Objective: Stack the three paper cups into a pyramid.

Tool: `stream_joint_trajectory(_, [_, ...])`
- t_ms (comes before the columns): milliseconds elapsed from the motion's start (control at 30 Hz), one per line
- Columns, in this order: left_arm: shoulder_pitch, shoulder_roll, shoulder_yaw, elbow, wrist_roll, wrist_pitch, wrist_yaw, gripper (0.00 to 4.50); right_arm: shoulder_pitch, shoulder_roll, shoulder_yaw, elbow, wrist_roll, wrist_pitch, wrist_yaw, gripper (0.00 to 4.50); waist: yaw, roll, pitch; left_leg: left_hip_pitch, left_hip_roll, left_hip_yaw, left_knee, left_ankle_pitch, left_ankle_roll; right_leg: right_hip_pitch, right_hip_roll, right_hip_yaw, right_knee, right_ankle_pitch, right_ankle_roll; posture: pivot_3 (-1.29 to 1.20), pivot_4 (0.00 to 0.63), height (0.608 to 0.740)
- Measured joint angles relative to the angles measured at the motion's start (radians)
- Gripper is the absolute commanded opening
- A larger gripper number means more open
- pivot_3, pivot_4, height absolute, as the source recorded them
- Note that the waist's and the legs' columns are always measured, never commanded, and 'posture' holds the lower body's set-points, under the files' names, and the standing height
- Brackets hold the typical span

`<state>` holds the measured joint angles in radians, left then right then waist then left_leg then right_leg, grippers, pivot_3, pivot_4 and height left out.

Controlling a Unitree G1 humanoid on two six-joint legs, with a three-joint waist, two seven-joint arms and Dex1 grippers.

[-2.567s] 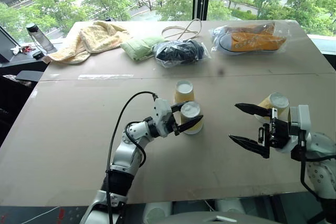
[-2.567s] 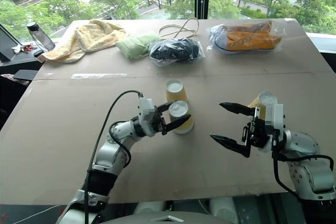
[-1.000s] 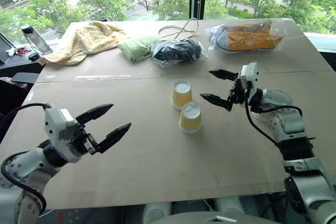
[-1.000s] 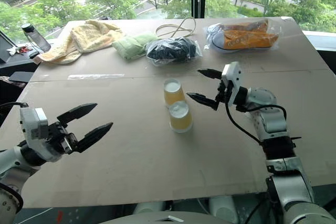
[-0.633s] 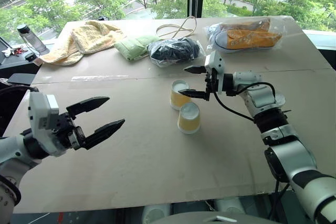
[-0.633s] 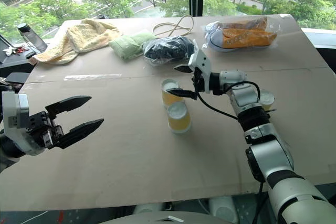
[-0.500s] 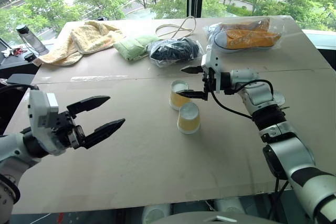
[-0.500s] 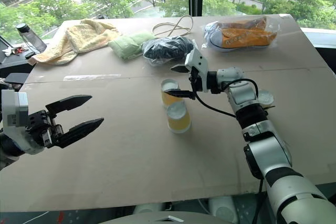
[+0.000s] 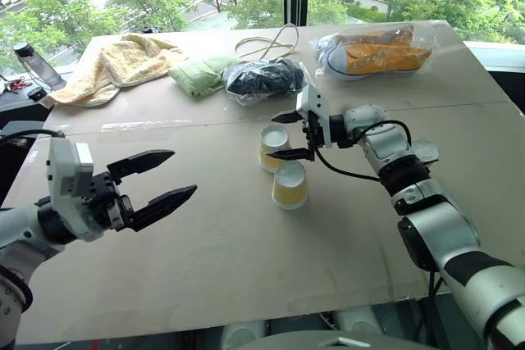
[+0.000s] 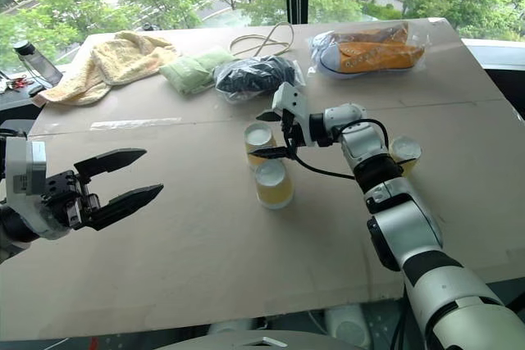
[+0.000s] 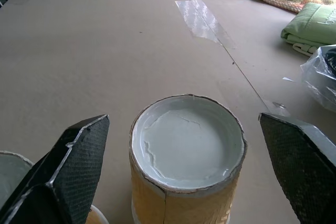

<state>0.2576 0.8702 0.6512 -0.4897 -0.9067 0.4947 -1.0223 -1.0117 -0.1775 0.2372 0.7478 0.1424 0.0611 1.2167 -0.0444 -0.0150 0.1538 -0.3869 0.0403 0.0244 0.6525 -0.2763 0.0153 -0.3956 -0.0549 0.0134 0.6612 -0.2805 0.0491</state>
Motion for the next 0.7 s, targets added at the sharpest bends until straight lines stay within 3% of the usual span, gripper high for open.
stream_joint_trajectory(33, [0.001, -0.001, 0.000, 0.000, 0.000, 0.001, -0.001, 4.43, -0.004, 0.005, -0.002, 0.012, -0.002, -0.005, 0.000, 4.50, 0.000, 0.000, 0.000, 0.000, 0.000, 0.000, 0.000, 0.000, 0.000, 0.000, -0.001, 0.000, 0.000, 0.000, 0.000, 0.00, 0.150, 0.740])
stream_joint_trajectory(100, [0.002, -0.002, 0.000, 0.000, 0.000, 0.001, -0.002, 4.50, -0.005, 0.010, -0.004, 0.018, -0.004, -0.012, 0.000, 3.98, 0.000, 0.000, 0.000, 0.000, 0.000, 0.000, -0.001, 0.000, 0.000, 0.000, -0.002, 0.000, 0.000, 0.000, 0.000, 0.00, 0.150, 0.740])
stream_joint_trajectory(233, [0.005, -0.004, 0.000, 0.000, 0.001, 0.001, -0.005, 4.50, -0.006, 0.017, -0.011, 0.037, -0.008, -0.029, 0.000, 2.23, 0.000, 0.000, 0.000, 0.000, 0.000, 0.000, -0.001, 0.000, -0.001, 0.000, -0.005, 0.000, 0.000, 0.000, 0.000, 0.00, 0.150, 0.740])
stream_joint_trajectory(267, [0.006, -0.004, 0.000, 0.001, 0.001, 0.001, -0.006, 4.50, -0.006, 0.018, -0.011, 0.038, -0.008, -0.030, 0.001, 2.08, 0.000, 0.000, 0.000, 0.000, 0.000, 0.000, -0.001, 0.001, -0.001, 0.000, -0.005, 0.000, 0.000, 0.000, 0.000, 0.00, 0.150, 0.740])
stream_joint_trajectory(700, [-0.019, -0.003, -0.016, 0.025, 0.014, 0.001, -0.027, 4.50, 0.002, 0.009, -0.020, -0.017, -0.008, -0.016, 0.004, 2.08, 0.001, 0.000, 0.000, -0.002, -0.001, -0.001, -0.001, 0.002, -0.004, -0.001, -0.007, 0.000, 0.000, 0.000, 0.000, 0.00, 0.150, 0.740])
